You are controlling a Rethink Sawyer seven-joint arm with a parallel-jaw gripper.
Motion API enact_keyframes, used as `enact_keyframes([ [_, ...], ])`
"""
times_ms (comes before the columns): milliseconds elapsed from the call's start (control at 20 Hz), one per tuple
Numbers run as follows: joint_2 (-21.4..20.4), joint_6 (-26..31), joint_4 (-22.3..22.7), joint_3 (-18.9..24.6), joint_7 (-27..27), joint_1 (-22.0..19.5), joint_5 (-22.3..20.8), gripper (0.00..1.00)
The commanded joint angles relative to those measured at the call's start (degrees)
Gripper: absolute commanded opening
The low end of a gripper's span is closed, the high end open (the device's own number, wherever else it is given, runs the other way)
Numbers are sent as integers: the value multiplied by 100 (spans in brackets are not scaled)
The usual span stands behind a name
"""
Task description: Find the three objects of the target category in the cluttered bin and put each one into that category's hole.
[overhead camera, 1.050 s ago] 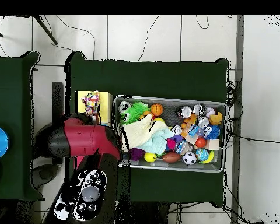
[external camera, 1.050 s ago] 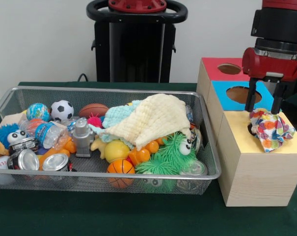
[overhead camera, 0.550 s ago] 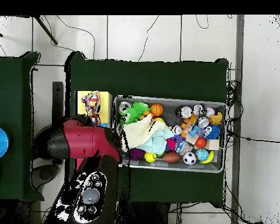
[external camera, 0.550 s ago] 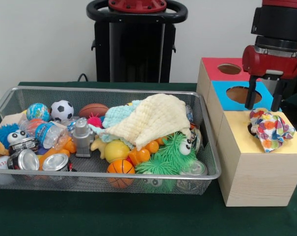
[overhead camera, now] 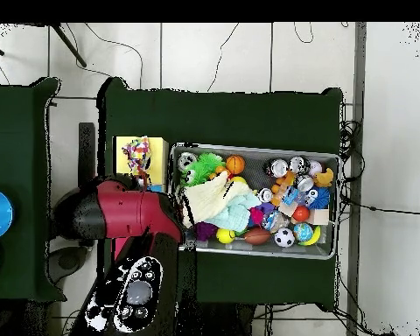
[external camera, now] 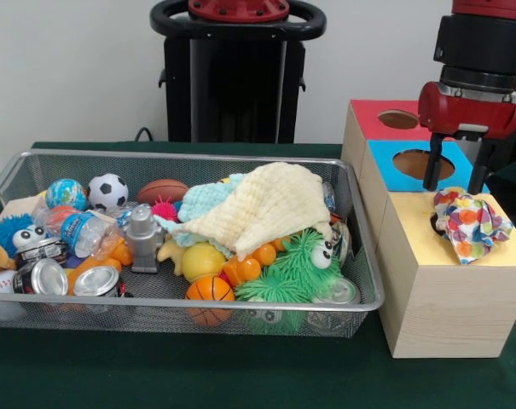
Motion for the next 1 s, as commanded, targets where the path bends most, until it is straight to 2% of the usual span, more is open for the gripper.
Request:
enact_keyframes([
  [50,236,-59,477,450,865,-103,-111,100],
  [500,246,-140,498,451,860,-107,-138,100],
  [550,238,-118,502,469,849,-120,-131,0],
  [1000,248,32,443,406,896,-83,-85,0],
])
